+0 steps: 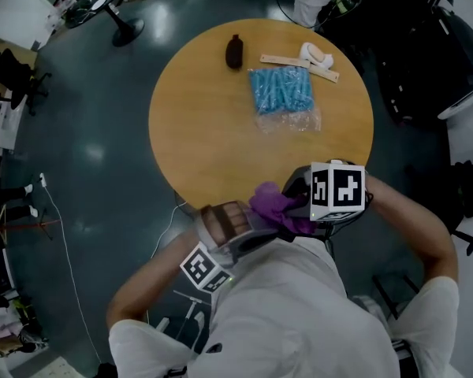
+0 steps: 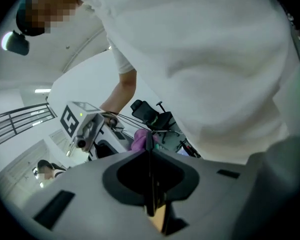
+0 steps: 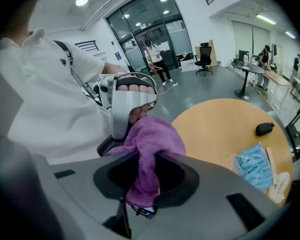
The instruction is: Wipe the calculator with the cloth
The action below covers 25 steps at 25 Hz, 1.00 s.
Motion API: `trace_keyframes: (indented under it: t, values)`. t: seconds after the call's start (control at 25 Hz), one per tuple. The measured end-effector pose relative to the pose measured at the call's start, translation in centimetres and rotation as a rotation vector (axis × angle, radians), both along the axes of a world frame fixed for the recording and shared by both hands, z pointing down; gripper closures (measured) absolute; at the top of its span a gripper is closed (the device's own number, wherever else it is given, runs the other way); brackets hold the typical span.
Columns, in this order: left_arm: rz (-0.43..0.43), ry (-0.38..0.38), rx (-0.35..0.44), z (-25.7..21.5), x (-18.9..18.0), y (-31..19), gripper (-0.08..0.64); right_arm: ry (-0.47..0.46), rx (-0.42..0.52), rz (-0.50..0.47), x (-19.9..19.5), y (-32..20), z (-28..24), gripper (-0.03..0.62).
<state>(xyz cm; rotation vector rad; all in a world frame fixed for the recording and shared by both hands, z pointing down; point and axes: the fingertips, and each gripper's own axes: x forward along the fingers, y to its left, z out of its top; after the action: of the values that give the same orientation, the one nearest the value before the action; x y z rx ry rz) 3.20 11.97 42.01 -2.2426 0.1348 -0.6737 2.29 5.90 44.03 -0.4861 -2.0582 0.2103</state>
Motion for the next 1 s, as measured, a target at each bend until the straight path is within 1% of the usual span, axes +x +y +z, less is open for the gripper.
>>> trace_keyframes:
  t: [0.08,0.2,0.36,0.44,0.52,0.76,0.88,1.0]
  values:
    - [0.007,0.017,0.029,-0.4,0.0,0.3,0.517,0.005,-0.008,0.019,0.4,-0.3,0.5,0.492]
    - [0.017,0.035,0.064,-1.2,0.3,0.6,0.517,-0.015,-0.079,0.055,0.8,-0.2,0.8,0.492]
    - [0.038,0.044,0.111,-2.7,0.5,1.1,0.517,-0.047,-0.134,0.079,1.3,0.0,0.7,0.492]
    - [0.048,0.039,0.115,-2.9,0.6,1.6,0.517,-0.071,-0.177,0.089,1.4,0.5,0.4,0.492]
    - [0.051,0.045,0.11,-3.1,0.7,1.8,0.517,-0.08,-0.2,0.095,1.6,0.7,0.6,0.492]
    - [0.043,0.081,0.107,-4.0,1.2,1.8,0.517,-0.049,-0.22,0.083,2.4,1.1,3.0,0.492]
    - [0.025,0.112,0.112,-5.0,1.4,1.1,0.515,-0.044,-0.237,0.092,2.5,0.8,3.8,0.492]
    - [0.002,0.119,0.121,-5.7,1.2,0.5,0.515,-0.035,-0.248,0.108,2.7,0.3,4.7,0.492]
